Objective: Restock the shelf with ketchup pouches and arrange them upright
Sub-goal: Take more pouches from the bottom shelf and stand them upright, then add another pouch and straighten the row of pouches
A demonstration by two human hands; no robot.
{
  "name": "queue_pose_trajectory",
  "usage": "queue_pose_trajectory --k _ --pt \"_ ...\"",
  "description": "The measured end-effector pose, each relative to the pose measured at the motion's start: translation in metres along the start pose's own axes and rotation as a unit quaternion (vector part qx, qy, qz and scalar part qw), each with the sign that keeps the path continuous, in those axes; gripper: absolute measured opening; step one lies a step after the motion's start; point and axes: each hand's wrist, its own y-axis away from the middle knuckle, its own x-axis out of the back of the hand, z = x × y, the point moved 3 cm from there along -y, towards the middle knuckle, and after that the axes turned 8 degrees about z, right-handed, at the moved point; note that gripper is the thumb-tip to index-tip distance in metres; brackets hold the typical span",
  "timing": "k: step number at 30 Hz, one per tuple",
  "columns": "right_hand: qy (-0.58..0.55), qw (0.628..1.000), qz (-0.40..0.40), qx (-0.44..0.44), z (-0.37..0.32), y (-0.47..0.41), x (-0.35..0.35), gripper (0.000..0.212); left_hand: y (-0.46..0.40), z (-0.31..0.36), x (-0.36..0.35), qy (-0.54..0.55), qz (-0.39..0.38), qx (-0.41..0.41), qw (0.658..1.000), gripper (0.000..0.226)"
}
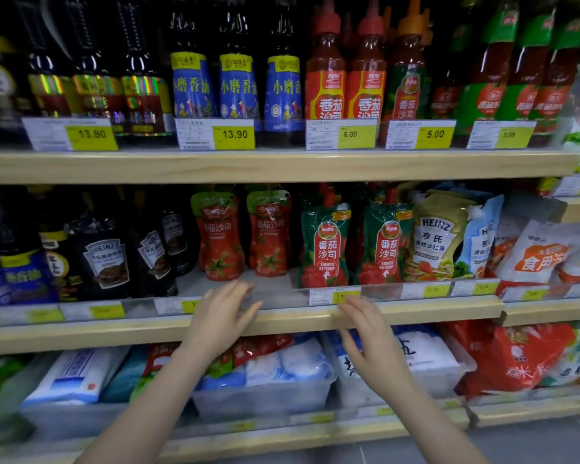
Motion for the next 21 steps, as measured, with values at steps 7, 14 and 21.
queue_pose_trajectory --k 7,14,21 --pt "-0.099 0.985 -0.125 0.06 -0.076 0.031 -0.091 0.038 0.045 -0.061 0.042 -0.108 0.001 -0.093 0.99 0.05" --pt "-0.096 0.98 -0.156 0.072 -0.098 0.062 -0.151 0.04 0.143 -0.125 0.042 -0.068 -0.03 -0.13 0.989 0.066" --pt "0.023 0.984 -0.165 0.056 -0.113 0.044 -0.22 0.045 0.199 -0.157 -0.005 -0.043 -0.123 -0.028 0.991 0.083"
